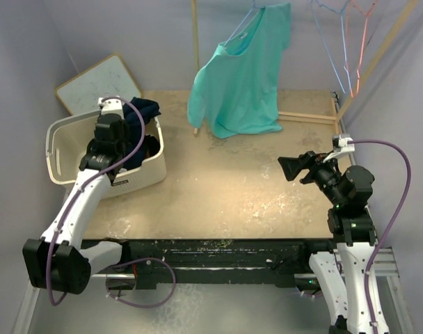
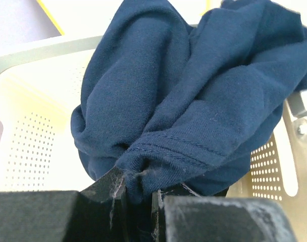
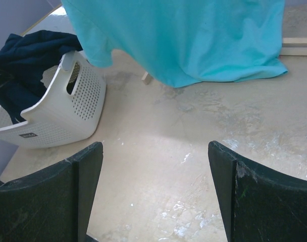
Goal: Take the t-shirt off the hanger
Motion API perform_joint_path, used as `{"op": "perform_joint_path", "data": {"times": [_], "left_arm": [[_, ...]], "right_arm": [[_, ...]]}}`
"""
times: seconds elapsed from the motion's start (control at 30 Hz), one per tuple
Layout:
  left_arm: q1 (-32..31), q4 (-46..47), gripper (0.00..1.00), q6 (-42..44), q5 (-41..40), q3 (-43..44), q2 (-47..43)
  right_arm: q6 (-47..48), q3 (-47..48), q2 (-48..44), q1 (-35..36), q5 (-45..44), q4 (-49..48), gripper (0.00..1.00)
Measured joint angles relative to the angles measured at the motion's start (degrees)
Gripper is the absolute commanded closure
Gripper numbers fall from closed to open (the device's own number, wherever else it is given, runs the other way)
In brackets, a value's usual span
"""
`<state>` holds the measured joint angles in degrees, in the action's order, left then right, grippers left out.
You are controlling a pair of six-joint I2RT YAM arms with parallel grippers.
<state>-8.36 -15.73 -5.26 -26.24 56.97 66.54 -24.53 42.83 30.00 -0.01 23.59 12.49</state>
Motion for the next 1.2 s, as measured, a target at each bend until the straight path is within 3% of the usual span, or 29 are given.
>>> {"op": "perform_joint_path", "data": {"times": [0.23, 0.43, 0.57, 0.67, 0.8, 0.9, 0.97, 1.03, 1.2], "left_arm": [[0.0, -9.75, 0.75, -11.17, -5.79, 0.31, -5.7], [0.02, -17.55, 0.68, -15.41, -6.47, 0.68, -0.11], [0.02, -20.37, 0.47, -16.06, -6.4, 2.45, 3.65], [0.02, -21.35, 0.39, -16.87, -6.23, 3.87, 3.34], [0.02, -20.35, 0.22, -16.76, -2.71, 4.85, 0.7], [0.02, -17.59, 0.15, -16.35, 2.1, 4.76, -3.98], [0.02, -14.21, 0.15, -16.11, 5.38, 3.74, -8.09], [0.02, -10.91, 0.21, -15.96, 8.76, 1.7, -12.81], [0.02, -5.66, 0.69, -14.84, 19.85, -4.02, -21.84]], "right_arm": [[-0.42, 0.0, -0.07, 0.0, 0.15, -0.37, 0.14], [-0.59, -0.15, -0.46, 0.0, 0.37, -0.37, 0.14], [-0.61, -0.22, -0.83, 0.0, 0.42, -0.35, 0.14], [-0.66, -0.22, -1.2, 0.0, 0.59, -0.37, 0.13], [-0.61, -0.22, -0.46, 0.0, 2.95, -0.72, 0.17], [-0.55, 0.26, 2.38, 0.0, 6.05, -0.81, 0.19], [-0.55, 1.27, 5.18, 0.02, 7.65, -0.72, 0.2], [-0.59, 2.78, 7.26, 0.04, 8.81, -0.76, 0.21], [-1.44, 12.07, 14.99, 4.35, 8.35, -1.36, 0.23]]}}
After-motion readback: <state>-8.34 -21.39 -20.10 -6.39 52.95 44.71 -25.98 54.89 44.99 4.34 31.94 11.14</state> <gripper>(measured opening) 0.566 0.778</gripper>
